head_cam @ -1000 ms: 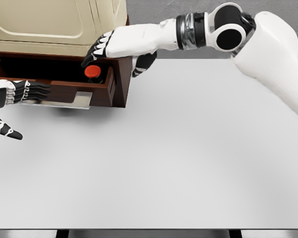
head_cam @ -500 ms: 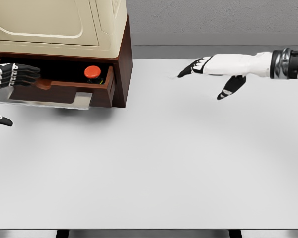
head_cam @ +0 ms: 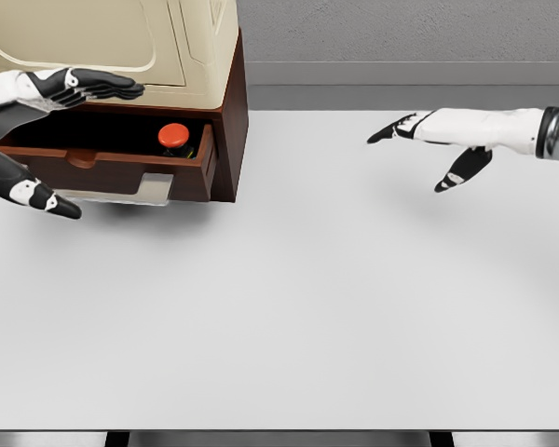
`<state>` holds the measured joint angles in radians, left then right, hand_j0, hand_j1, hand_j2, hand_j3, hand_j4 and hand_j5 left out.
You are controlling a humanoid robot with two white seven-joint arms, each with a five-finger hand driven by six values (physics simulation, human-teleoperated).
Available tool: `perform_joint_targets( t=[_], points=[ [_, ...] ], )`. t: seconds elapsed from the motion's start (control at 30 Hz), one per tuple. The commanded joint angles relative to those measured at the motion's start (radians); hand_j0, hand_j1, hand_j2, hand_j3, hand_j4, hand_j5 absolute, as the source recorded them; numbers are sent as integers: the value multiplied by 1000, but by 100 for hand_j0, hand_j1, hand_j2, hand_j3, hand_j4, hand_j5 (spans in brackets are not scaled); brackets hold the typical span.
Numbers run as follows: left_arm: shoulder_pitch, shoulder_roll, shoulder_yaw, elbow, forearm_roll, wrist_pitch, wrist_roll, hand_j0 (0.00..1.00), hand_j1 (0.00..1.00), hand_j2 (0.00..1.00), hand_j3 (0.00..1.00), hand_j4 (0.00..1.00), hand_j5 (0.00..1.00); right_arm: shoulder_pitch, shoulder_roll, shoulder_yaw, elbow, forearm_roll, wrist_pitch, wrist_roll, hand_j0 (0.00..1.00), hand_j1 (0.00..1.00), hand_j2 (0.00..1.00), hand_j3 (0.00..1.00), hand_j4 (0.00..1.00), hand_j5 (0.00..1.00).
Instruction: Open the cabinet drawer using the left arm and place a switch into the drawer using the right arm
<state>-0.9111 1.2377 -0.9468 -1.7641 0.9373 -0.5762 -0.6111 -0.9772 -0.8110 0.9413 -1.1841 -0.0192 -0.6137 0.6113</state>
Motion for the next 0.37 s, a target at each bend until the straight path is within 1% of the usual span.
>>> perform_joint_targets(
  t=[0.0,0.07,0.13,0.17,0.33],
  points=[
    [0,-80,-3,0,-11,-35,0,100,100,100,100,100,100,0,0,-6,0,-7,3,0,100,100,100,100,100,100],
    [1,-101,-9,0,-34,-35,0,100,100,100,100,100,100,0,1,-6,0,-7,3,0,100,100,100,100,100,100],
    [1,-162,-10,0,-54,-35,0,100,100,100,100,100,100,0,0,-7,0,-7,3,0,100,100,100,100,100,100],
    [1,-178,-10,0,-66,-35,0,100,100,100,100,100,100,0,3,-6,0,-7,3,0,100,100,100,100,100,100],
    [1,-215,-10,0,-72,-35,0,100,100,100,100,100,100,3,1,-6,0,-7,3,0,100,100,100,100,100,100]
  ],
)
